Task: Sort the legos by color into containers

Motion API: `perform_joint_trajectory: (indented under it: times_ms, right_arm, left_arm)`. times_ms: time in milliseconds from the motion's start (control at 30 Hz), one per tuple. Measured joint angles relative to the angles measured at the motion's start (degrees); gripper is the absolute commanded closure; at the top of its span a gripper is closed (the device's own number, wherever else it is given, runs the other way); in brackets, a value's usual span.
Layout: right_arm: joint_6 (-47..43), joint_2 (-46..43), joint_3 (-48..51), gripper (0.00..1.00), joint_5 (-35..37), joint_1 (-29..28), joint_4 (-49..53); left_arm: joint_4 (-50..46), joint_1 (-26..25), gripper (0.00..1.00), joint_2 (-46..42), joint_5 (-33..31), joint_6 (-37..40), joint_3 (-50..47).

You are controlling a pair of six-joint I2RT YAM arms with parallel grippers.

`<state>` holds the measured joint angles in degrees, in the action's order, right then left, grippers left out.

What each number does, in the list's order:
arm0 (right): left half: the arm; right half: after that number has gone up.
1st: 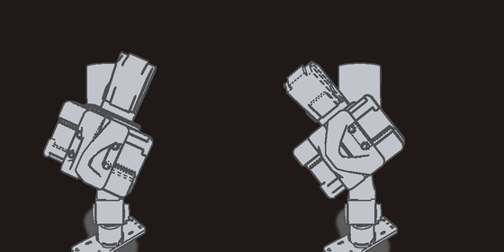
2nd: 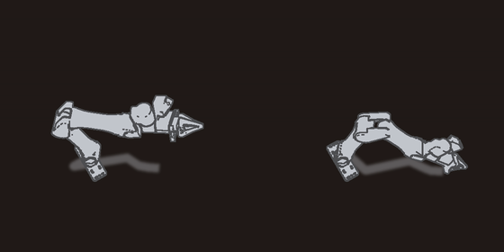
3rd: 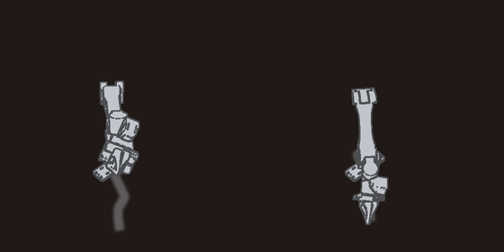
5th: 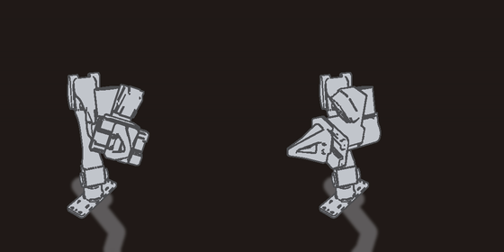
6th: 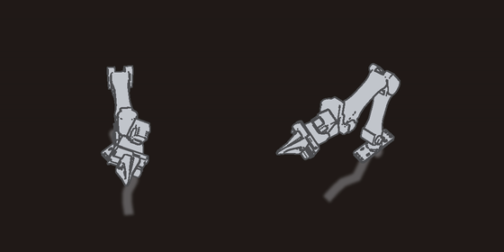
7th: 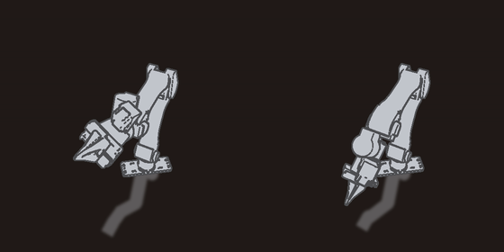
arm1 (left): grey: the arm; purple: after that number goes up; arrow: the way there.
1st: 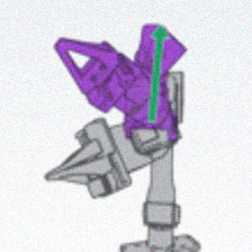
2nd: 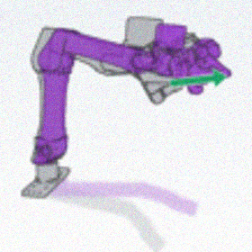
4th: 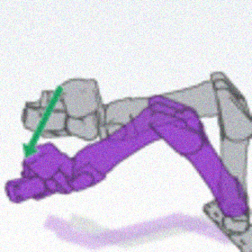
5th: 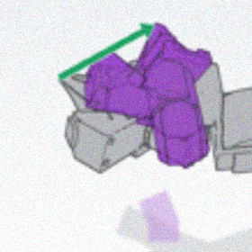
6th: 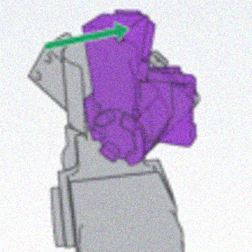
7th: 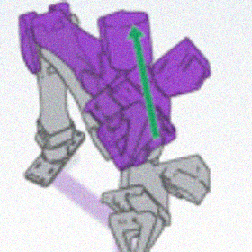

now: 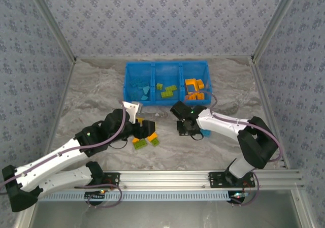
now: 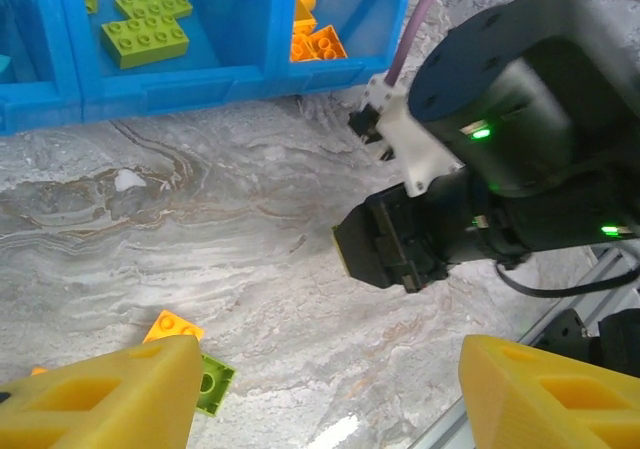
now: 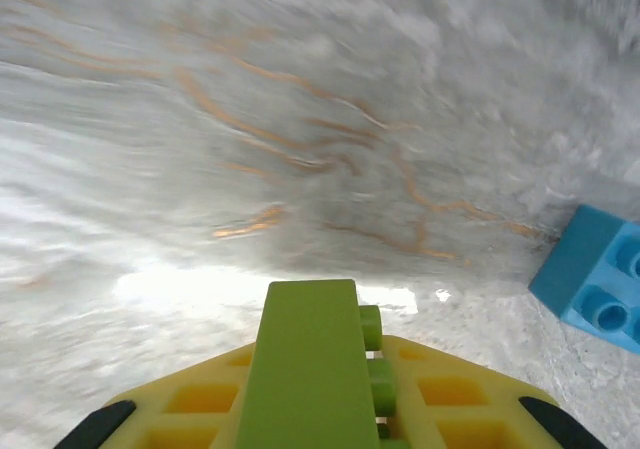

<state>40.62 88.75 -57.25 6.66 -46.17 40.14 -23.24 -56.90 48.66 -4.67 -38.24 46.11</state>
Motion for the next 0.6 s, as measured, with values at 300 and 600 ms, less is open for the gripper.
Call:
perform_joint_trajectory:
  times_ms: [300, 600]
  right_arm:
    - [-6.43, 10.16, -25.88, 0.82, 4.66, 2.03, -0.44]
    - [-12.85, 31.21, -46.60, 0.83, 6.80, 9.42, -2.60]
  left_arm:
    - [-0.66, -1.29, 0.32, -0.98, -7.91, -0.02, 1.09]
    - [0.52, -1.36, 0.32, 0.66, -9.31, 0.02, 3.80]
